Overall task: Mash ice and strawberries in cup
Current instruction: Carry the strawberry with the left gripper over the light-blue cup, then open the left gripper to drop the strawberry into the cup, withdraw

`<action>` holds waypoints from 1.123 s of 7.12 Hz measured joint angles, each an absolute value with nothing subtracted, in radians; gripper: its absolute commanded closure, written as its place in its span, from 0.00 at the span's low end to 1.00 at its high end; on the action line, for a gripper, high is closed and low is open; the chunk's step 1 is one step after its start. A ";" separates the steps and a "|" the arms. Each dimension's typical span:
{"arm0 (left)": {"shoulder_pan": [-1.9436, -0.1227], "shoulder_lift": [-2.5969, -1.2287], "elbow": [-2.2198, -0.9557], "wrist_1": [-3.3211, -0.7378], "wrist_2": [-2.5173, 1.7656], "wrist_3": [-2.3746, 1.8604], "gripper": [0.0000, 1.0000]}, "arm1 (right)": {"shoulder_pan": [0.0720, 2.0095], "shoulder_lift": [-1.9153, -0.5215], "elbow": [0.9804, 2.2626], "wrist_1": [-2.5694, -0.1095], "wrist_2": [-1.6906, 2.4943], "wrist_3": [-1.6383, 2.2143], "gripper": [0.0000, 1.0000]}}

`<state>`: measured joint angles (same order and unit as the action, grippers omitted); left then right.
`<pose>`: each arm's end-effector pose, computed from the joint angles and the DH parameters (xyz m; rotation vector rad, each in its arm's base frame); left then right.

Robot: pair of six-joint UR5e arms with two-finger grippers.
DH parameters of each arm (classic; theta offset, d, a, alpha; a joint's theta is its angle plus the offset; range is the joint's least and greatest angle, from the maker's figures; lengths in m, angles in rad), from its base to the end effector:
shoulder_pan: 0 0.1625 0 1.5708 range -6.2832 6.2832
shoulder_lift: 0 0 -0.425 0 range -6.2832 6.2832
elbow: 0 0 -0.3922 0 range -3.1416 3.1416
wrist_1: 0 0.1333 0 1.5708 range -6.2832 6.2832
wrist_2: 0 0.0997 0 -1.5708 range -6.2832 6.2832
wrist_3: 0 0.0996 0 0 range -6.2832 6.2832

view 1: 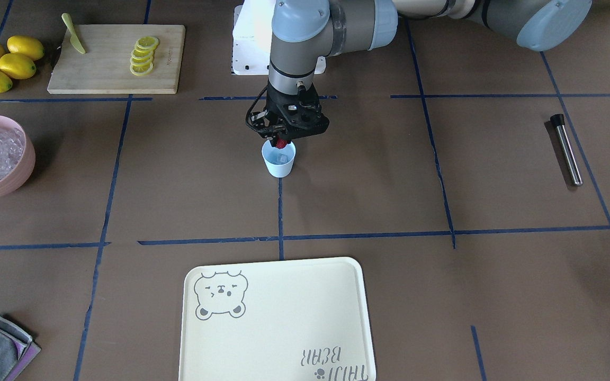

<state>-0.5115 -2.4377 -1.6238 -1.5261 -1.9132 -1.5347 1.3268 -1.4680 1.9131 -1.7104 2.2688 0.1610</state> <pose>0.5594 -0.4285 0.1091 -0.0742 0.9233 -0.2913 -0.0573 -0.5171 0.4592 0.1478 -0.7380 -0.1857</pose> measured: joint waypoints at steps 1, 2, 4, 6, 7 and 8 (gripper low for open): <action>-0.511 -2.438 -1.624 -1.526 -1.914 -1.531 0.46 | 1.327 -1.468 1.913 -1.710 2.269 0.161 0.00; -0.511 -2.437 -1.624 -1.526 -1.914 -1.528 0.39 | 1.327 -1.468 1.913 -1.710 2.269 0.161 0.00; -0.511 -2.436 -1.627 -1.527 -1.913 -1.525 0.07 | 1.327 -1.468 1.912 -1.710 2.269 0.162 0.00; -0.511 -2.433 -1.633 -1.526 -1.908 -1.524 0.00 | 1.327 -1.468 1.911 -1.710 2.269 0.163 0.00; -0.512 -2.427 -1.644 -1.523 -1.899 -1.520 0.00 | 1.327 -1.468 1.907 -1.710 2.269 0.161 0.00; -0.514 -2.408 -1.672 -1.513 -1.895 -1.488 0.00 | 1.330 -1.473 1.903 -1.710 2.270 0.156 0.00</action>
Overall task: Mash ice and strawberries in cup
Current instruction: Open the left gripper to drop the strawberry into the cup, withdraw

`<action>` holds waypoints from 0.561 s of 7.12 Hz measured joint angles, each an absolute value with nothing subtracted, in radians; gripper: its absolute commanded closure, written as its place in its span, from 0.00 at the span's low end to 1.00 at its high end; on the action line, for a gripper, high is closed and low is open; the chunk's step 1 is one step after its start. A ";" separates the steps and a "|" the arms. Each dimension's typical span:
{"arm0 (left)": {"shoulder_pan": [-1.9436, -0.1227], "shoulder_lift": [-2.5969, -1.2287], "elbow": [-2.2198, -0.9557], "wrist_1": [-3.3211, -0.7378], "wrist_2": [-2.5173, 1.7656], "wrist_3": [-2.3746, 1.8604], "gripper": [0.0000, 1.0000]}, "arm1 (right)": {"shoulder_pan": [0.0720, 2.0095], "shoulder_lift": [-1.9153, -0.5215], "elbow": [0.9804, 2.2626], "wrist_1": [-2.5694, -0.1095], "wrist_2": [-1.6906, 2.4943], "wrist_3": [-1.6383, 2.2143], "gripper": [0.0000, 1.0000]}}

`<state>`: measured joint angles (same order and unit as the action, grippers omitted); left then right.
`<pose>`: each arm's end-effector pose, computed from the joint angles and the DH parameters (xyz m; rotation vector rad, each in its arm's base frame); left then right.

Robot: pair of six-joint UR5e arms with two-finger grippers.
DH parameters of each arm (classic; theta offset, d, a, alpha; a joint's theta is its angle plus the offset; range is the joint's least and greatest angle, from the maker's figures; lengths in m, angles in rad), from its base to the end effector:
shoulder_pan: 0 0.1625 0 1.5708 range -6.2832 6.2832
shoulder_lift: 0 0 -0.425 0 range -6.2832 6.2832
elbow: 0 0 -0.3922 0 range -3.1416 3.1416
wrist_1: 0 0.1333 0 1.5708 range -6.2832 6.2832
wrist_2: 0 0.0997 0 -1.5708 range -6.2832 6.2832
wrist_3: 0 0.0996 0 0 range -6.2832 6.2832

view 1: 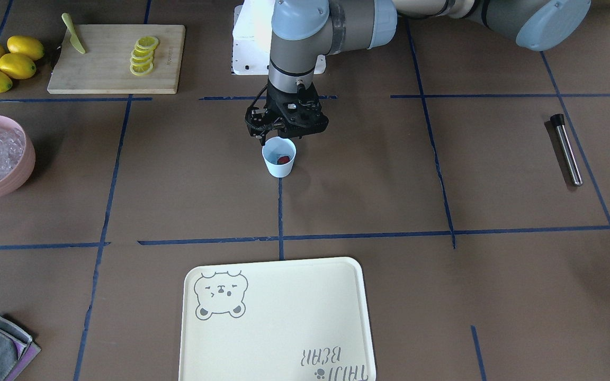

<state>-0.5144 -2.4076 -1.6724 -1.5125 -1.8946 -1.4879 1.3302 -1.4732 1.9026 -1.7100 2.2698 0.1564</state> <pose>0.5452 -0.4248 0.1141 -0.0326 0.9246 -0.2580 -0.0556 -0.5170 0.4667 0.1361 -0.7360 -0.1816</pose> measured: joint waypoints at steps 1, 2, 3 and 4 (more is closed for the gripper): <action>-0.524 -2.358 -1.730 -1.495 -1.895 -1.426 0.00 | 1.340 -1.488 1.897 -1.704 2.270 0.141 0.00; -0.545 -2.287 -1.806 -1.475 -1.896 -1.355 0.00 | 1.359 -1.515 1.882 -1.672 2.271 0.115 0.00; -0.575 -2.219 -1.873 -1.454 -1.905 -1.281 0.00 | 1.380 -1.554 1.849 -1.597 2.271 0.096 0.00; -0.616 -2.163 -1.920 -1.438 -1.931 -1.206 0.00 | 1.403 -1.595 1.797 -1.493 2.283 0.087 0.00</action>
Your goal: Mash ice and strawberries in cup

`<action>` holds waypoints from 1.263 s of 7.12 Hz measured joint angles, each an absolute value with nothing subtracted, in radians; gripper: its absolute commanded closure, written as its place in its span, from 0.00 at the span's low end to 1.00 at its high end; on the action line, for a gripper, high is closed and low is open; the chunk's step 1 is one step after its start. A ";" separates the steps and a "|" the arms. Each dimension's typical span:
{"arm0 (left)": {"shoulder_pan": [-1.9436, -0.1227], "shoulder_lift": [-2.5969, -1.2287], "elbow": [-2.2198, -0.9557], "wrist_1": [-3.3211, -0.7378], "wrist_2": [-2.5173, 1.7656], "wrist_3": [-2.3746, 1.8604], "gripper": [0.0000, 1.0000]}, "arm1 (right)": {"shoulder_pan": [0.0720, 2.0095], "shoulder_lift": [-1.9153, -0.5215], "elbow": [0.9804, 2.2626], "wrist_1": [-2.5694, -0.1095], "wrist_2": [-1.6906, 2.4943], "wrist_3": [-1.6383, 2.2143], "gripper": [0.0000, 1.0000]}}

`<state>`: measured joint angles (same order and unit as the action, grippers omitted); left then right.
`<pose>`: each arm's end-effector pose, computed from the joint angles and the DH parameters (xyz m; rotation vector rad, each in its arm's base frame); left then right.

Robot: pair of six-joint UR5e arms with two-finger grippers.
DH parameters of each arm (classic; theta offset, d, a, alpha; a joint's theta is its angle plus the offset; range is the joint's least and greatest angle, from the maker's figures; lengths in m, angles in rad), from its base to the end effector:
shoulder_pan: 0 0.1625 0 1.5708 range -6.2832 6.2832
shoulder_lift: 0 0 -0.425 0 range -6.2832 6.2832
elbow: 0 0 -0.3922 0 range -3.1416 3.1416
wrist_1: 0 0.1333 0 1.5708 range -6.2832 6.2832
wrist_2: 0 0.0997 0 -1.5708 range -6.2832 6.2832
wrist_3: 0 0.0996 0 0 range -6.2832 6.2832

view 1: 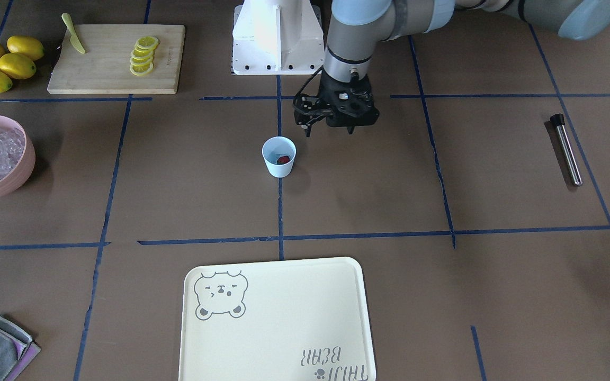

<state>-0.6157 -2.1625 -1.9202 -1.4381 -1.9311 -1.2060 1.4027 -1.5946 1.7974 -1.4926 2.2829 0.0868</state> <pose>0.4366 -0.4291 0.1905 0.0761 0.8650 -0.0893 -0.0148 -0.4952 0.5532 0.1771 -0.7365 -0.1774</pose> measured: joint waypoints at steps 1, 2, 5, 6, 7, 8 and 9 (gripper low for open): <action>-0.663 -2.100 -1.959 -1.430 -1.970 -1.129 0.00 | 1.438 -1.623 1.725 -1.393 2.324 0.069 0.00; -0.710 -2.031 -1.991 -1.427 -2.002 -1.048 0.00 | 1.480 -1.634 1.660 -1.332 2.377 0.037 0.00; -0.910 -1.797 -2.045 -1.432 -2.144 -0.740 0.00 | 1.550 -1.636 1.610 -1.322 2.453 -0.001 0.00; -0.993 -1.711 -2.047 -1.438 -2.197 -0.611 0.00 | 1.563 -1.632 1.623 -1.367 2.460 -0.003 0.00; -1.064 -1.641 -2.040 -1.441 -2.233 -0.503 0.00 | 1.571 -1.629 1.639 -1.420 2.462 -0.004 0.00; -1.116 -1.586 -2.017 -1.453 -2.260 -0.432 0.00 | 1.578 -1.629 1.648 -1.453 2.463 -0.004 0.00; -1.146 -1.540 -1.971 -1.506 -2.277 -0.399 0.00 | 1.581 -1.631 1.650 -1.466 2.460 -0.005 0.00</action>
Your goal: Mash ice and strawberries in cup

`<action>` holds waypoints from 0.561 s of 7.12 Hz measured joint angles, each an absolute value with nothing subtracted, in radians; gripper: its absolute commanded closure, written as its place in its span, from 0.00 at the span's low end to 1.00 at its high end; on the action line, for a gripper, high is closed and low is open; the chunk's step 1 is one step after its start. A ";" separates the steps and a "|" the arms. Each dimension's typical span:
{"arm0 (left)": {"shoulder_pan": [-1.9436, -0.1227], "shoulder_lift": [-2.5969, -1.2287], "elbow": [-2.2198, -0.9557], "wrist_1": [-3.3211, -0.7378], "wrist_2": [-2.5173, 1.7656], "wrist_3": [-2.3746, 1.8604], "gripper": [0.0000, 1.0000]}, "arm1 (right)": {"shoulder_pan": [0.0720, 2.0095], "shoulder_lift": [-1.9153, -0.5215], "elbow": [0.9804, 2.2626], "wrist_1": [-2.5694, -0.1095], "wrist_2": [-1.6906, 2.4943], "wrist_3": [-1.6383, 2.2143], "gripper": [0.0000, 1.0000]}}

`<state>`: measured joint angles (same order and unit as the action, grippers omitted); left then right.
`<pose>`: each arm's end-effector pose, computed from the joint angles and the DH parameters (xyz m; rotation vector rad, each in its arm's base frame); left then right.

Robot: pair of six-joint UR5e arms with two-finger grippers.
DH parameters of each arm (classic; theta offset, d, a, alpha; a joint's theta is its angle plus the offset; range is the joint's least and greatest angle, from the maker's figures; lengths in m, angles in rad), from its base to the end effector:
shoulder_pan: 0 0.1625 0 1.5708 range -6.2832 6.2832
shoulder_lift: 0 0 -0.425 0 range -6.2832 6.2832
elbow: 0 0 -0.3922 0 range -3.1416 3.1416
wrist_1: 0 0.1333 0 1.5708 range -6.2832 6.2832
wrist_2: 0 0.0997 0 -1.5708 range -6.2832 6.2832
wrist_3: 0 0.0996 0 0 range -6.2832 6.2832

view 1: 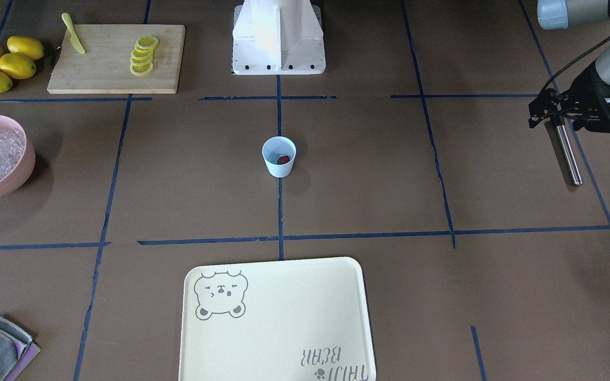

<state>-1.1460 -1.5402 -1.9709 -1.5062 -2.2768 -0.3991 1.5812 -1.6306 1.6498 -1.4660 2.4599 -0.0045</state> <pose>0.1314 -0.4571 0.4880 -0.0128 0.7590 0.1321 0.0609 -0.4728 0.6292 0.1223 -0.8870 -0.0496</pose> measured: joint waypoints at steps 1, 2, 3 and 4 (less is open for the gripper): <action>-1.164 -1.495 -1.891 -1.620 -2.285 -0.385 0.00 | 1.582 -1.635 1.651 -1.469 2.454 -0.005 0.00; -1.173 -1.468 -1.789 -1.761 -2.290 -0.384 0.00 | 1.583 -1.639 1.650 -1.469 2.451 -0.004 0.00; -1.176 -1.457 -1.700 -1.881 -2.291 -0.388 0.00 | 1.583 -1.637 1.650 -1.467 2.449 -0.003 0.00; -1.176 -1.455 -1.639 -1.954 -2.290 -0.392 0.00 | 1.583 -1.634 1.652 -1.464 2.448 0.001 0.00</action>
